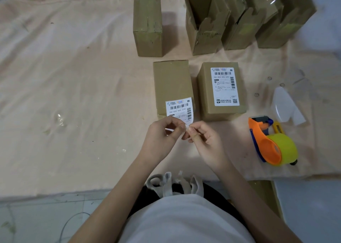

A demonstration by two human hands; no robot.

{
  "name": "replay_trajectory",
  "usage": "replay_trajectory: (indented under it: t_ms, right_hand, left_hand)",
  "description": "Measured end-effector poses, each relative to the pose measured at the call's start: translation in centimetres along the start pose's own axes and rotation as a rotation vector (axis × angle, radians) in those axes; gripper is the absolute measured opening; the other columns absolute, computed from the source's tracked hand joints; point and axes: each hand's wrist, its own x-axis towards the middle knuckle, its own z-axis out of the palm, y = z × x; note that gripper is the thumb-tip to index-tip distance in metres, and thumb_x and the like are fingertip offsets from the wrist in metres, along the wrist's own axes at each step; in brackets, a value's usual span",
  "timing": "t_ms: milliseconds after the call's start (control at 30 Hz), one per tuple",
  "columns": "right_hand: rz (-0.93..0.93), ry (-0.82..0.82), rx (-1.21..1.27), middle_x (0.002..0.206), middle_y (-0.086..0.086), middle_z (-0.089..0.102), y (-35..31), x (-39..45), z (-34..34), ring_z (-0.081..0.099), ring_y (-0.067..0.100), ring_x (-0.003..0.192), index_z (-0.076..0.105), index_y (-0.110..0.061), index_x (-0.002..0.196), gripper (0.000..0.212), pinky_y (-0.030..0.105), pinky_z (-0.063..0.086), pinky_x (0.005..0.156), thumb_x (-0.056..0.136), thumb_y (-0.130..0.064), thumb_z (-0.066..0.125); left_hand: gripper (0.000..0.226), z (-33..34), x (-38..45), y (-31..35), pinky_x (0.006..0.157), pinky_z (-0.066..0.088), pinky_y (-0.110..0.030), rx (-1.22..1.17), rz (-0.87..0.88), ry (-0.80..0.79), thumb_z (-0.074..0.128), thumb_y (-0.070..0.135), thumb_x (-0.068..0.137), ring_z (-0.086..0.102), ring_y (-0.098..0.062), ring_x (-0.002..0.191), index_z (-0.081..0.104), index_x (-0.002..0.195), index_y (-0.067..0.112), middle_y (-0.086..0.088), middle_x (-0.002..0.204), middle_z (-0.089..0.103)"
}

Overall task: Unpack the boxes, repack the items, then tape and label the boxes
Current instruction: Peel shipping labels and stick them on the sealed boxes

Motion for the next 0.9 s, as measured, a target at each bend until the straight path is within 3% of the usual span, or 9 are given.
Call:
replay_trajectory:
  t_ms: [133, 300, 367, 433, 500, 633, 700, 767, 900]
  right_hand:
    - [0.064, 0.006, -0.013, 0.073, -0.007, 0.069, 0.2, -0.6, -0.3, 0.062, 0.012, 0.073, 0.061, -0.013, 0.080, 0.018, 0.041, 0.050, 0.072, 0.096, -0.009, 0.054]
    - [0.228, -0.004, 0.017, 0.072, -0.006, 0.070, 0.5, -0.8, -0.7, 0.065, 0.005, 0.075, 0.061, -0.010, 0.076, 0.020, 0.027, 0.054, 0.070, 0.094, -0.004, 0.054]
    - [0.311, -0.018, 0.100, 0.086, 0.002, 0.071, 0.5, -0.6, -0.8, 0.069, 0.009, 0.085, 0.062, -0.008, 0.085, 0.015, 0.030, 0.056, 0.074, 0.096, -0.012, 0.053]
    - [0.345, -0.042, 0.163, 0.100, 0.009, 0.069, 0.3, -0.1, -0.9, 0.068, 0.016, 0.093, 0.063, -0.004, 0.101, 0.028, 0.033, 0.058, 0.078, 0.097, -0.030, 0.051]
    - [0.326, -0.033, 0.158, 0.096, 0.007, 0.068, -0.1, 0.4, -0.8, 0.066, 0.014, 0.089, 0.062, -0.004, 0.102, 0.030, 0.033, 0.058, 0.079, 0.097, -0.032, 0.052]
    - [0.253, -0.056, 0.124, 0.078, -0.017, 0.068, -0.6, 1.2, -0.5, 0.061, -0.003, 0.075, 0.065, -0.020, 0.097, 0.009, 0.030, 0.058, 0.077, 0.094, -0.021, 0.057]
    - [0.245, -0.071, 0.131, 0.077, -0.012, 0.066, -0.4, 1.3, -0.4, 0.061, -0.001, 0.075, 0.064, -0.011, 0.095, 0.009, 0.031, 0.058, 0.076, 0.093, -0.018, 0.059]
    - [0.240, -0.068, 0.120, 0.077, -0.001, 0.061, -0.3, 1.3, -0.4, 0.057, 0.005, 0.074, 0.059, 0.001, 0.090, 0.016, 0.033, 0.059, 0.075, 0.092, -0.015, 0.060]
    - [0.226, -0.091, 0.131, 0.079, -0.004, 0.066, 0.0, 1.2, -0.2, 0.059, 0.005, 0.075, 0.057, -0.009, 0.077, 0.014, 0.032, 0.058, 0.073, 0.091, -0.010, 0.061]
  left_hand:
    - [0.024, -0.3, 0.1, -0.3, 0.062, 0.045, -0.019, 0.029, 0.031, 0.086, 0.057, 0.004, 0.091, 0.054, 0.002, 0.065, 0.057, 0.075, 0.022, 0.013, 0.076, 0.062]
    - [0.025, -0.6, 0.0, -0.6, 0.058, 0.041, -0.014, 0.069, 0.078, 0.133, 0.056, 0.003, 0.092, 0.053, 0.001, 0.064, 0.056, 0.077, 0.024, 0.013, 0.076, 0.061]
    - [0.018, -0.6, -0.2, -0.7, 0.060, 0.040, -0.011, 0.160, 0.123, 0.100, 0.056, 0.005, 0.092, 0.055, 0.000, 0.068, 0.057, 0.081, 0.020, 0.011, 0.080, 0.063]
    - [0.012, -0.4, -0.3, -0.9, 0.063, 0.044, -0.014, 0.241, 0.180, 0.068, 0.056, 0.007, 0.093, 0.057, -0.004, 0.073, 0.058, 0.085, 0.016, 0.007, 0.086, 0.067]
    - [0.007, -0.2, -0.3, -0.9, 0.066, 0.048, -0.020, 0.269, 0.219, 0.058, 0.056, 0.011, 0.093, 0.058, -0.007, 0.075, 0.060, 0.088, 0.012, 0.006, 0.089, 0.068]
    - [0.011, -0.1, -0.4, -0.8, 0.068, 0.049, -0.023, 0.241, 0.234, 0.062, 0.054, 0.013, 0.091, 0.058, -0.009, 0.073, 0.059, 0.100, 0.011, 0.010, 0.084, 0.066]
    - [0.019, -0.2, -0.5, -0.7, 0.068, 0.048, -0.018, 0.216, 0.224, 0.047, 0.051, 0.013, 0.089, 0.058, -0.009, 0.072, 0.057, 0.107, 0.016, 0.014, 0.079, 0.063]
    - [0.022, -0.5, -0.6, -0.6, 0.065, 0.044, -0.012, 0.182, 0.229, 0.022, 0.048, 0.010, 0.085, 0.058, -0.004, 0.072, 0.060, 0.099, 0.024, 0.018, 0.083, 0.064]
    - [0.026, -0.5, -0.8, -0.4, 0.063, 0.039, -0.008, 0.129, 0.169, -0.010, 0.047, 0.007, 0.083, 0.056, 0.001, 0.071, 0.066, 0.086, 0.024, 0.018, 0.083, 0.065]
